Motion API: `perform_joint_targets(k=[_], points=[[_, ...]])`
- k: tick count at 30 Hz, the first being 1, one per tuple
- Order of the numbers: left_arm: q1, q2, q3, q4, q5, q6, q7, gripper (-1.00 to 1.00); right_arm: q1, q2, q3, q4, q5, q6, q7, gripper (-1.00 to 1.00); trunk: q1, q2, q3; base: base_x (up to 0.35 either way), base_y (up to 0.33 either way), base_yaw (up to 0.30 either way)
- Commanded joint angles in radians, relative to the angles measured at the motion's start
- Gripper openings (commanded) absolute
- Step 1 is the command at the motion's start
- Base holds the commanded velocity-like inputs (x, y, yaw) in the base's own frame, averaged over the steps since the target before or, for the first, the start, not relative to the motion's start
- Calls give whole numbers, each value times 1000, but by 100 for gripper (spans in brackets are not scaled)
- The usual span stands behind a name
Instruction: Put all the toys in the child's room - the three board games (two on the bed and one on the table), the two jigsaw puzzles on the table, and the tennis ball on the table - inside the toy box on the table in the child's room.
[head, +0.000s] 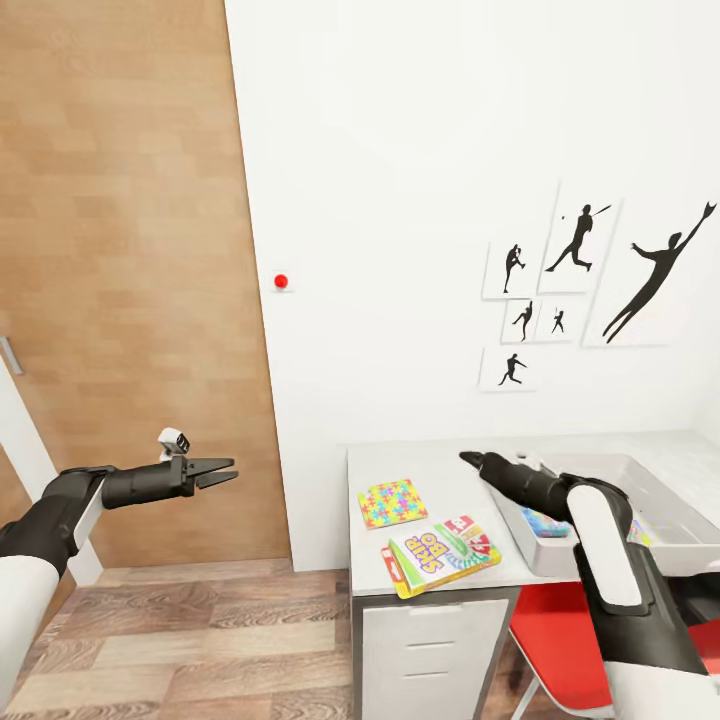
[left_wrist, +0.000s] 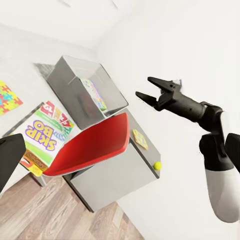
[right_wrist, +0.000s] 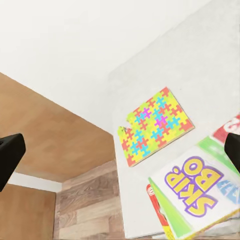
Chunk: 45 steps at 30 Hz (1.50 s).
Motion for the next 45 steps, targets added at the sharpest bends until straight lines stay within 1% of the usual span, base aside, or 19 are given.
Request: perform_joint_targets(k=[1, 3, 4, 7, 8, 12, 14, 15, 19, 31, 38, 43, 45], points=[[0, 0, 0, 0, 0, 11, -4, 100, -20, 1, 12, 14, -10, 5, -44, 100, 0, -1, -1, 0, 0, 0], [0, 0, 0, 0, 0, 11, -4, 100, -56, 6, 31, 52, -14, 7, -101, 100, 0, -1, -1, 0, 0, 0], [0, 1, 1, 0, 0, 11, -4, 100, -94, 20, 43, 100, -17, 8, -147, 100, 0, -1, -1, 0, 0, 0], [0, 1, 1, 0, 0, 11, -4, 100, -146, 47, 54, 179, -18, 10, -191, 100, 0, -1, -1, 0, 0, 0], [0, 1, 1, 0, 0, 12, -4, 100, -171, 67, 60, 225, -18, 10, -208, 100, 0, -1, -1, 0, 0, 0], [0, 4, 1, 0, 0, 11, -4, 100, -203, 106, 67, 291, -13, 9, -231, 100, 0, -1, -1, 0, 0, 0], [0, 8, 1, 0, 0, 11, -4, 100, -209, 114, 69, 303, -13, 7, -235, 100, 0, -1, -1, 0, 0, 0], [0, 12, 1, 0, 0, 11, -4, 100, -215, 122, 71, 316, -12, 4, -239, 100, 0, -1, -1, 0, 0, 0], [0, 14, 1, 0, 0, 11, -4, 100, -217, 126, 79, 322, -11, 2, -241, 100, 0, -1, -1, 0, 0, 0], [0, 16, 0, 0, 0, 11, -4, 100, -219, 129, 121, 337, -7, -7, -244, 100, 0, -1, -1, 0, 0, 0], [0, 15, 1, 2, 0, 11, -3, 100, -219, 133, 144, 362, -6, -45, -248, 100, 0, -1, -1, 0, 34, 0], [0, 14, 1, 3, 0, 11, -2, 100, -222, 134, 158, 394, -6, -58, -269, 100, 0, -1, -1, 0, 32, 0], [0, 14, 0, 3, 0, 11, -2, 100, -238, 135, 160, 436, -6, -62, -292, 100, 0, -1, -1, 0, 11, 0]])
